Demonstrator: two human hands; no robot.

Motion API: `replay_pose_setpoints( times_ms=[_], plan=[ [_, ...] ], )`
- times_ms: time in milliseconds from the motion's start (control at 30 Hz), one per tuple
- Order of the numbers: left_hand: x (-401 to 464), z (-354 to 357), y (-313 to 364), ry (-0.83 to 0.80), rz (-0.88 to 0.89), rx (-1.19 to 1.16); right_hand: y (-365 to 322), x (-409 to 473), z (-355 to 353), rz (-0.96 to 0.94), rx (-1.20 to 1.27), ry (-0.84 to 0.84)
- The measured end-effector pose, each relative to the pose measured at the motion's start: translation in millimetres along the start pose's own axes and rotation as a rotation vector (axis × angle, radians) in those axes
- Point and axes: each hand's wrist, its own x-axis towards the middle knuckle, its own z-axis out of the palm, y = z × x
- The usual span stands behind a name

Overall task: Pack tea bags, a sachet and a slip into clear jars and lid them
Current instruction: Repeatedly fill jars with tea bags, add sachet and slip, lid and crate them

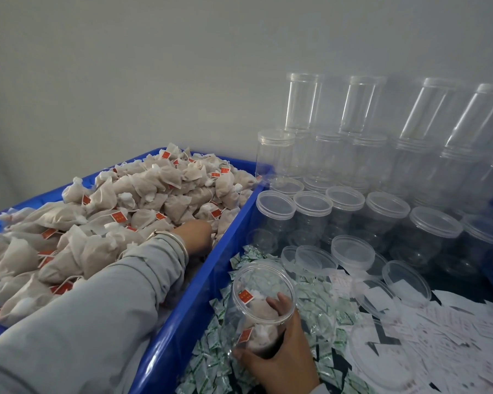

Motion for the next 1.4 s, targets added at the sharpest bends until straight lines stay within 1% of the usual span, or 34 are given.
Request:
replay_pose_setpoints(
  times_ms=[67,300,367,433,500,533,567,633,700,767,867,933,1000,1067,1133,1200,1300,1333,1400],
  plan=[
    [0.0,-2.0,-1.0,0.036,0.004,-0.016,1.1,0.3,0.5,0.003,-0.011,0.000],
    [-6.3,-17.3,-7.1,0.284,0.026,-0.203,1.4,1.9,-1.2,0.023,0.014,-0.021],
    [-10.1,-22.6,-7.6,0.373,0.030,-0.357,1.0,1.9,-1.2,0.025,0.025,-0.026],
    [-12.8,-28.8,-6.4,0.450,0.023,-0.559,0.1,2.0,-1.0,0.023,0.025,-0.032],
    [-16.3,-36.1,-3.6,0.448,0.023,-0.796,-0.2,2.5,-1.3,0.026,0.037,-0.038],
    [-19.2,-40.1,-1.8,0.394,0.050,-0.949,0.0,2.8,-1.6,0.026,0.043,-0.040],
    [-23.1,-44.4,0.1,0.302,0.100,-1.117,0.1,3.0,-2.3,0.026,0.051,-0.042],
    [-34.6,-52.2,5.9,0.061,0.248,-1.397,-0.6,3.1,-2.9,0.024,0.067,-0.049],
    [-46.2,-55.9,12.5,-0.153,0.389,-1.477,-1.1,3.4,-2.2,0.024,0.088,-0.055],
    [-55.3,-56.1,20.0,-0.335,0.498,-1.458,-1.0,4.1,-0.9,0.029,0.124,-0.053],
    [-63.6,-53.0,30.7,-0.511,0.604,-1.332,-1.0,3.4,0.6,0.000,0.107,-0.035],
    [-65.7,-49.2,36.7,-0.583,0.637,-1.214,-0.8,2.8,-0.3,-0.013,0.088,-0.022],
    [-66.9,-46.2,40.1,-0.615,0.648,-1.121,0.7,3.2,-1.3,-0.014,0.089,-0.023],
    [-66.7,-45.2,39.3,-0.617,0.646,-1.117,0.8,3.5,-0.7,-0.029,0.094,-0.027],
    [-65.8,-46.8,36.5,-0.560,0.630,-1.150,0.7,4.0,0.3,-0.056,0.103,-0.043],
    [-61.0,-48.6,32.7,-0.415,0.555,-1.211,1.2,4.0,0.6,-0.075,0.104,-0.038],
    [-47.1,-50.8,20.4,-0.096,0.340,-1.270,0.1,4.5,-0.3,-0.080,0.105,-0.039],
    [-41.7,-51.1,14.4,0.014,0.268,-1.242,0.4,4.6,-0.4,-0.089,0.102,-0.040],
    [-31.1,-48.9,1.1,0.237,0.125,-1.079,-0.7,4.7,-0.6,-0.090,0.104,-0.041]
  ],
)
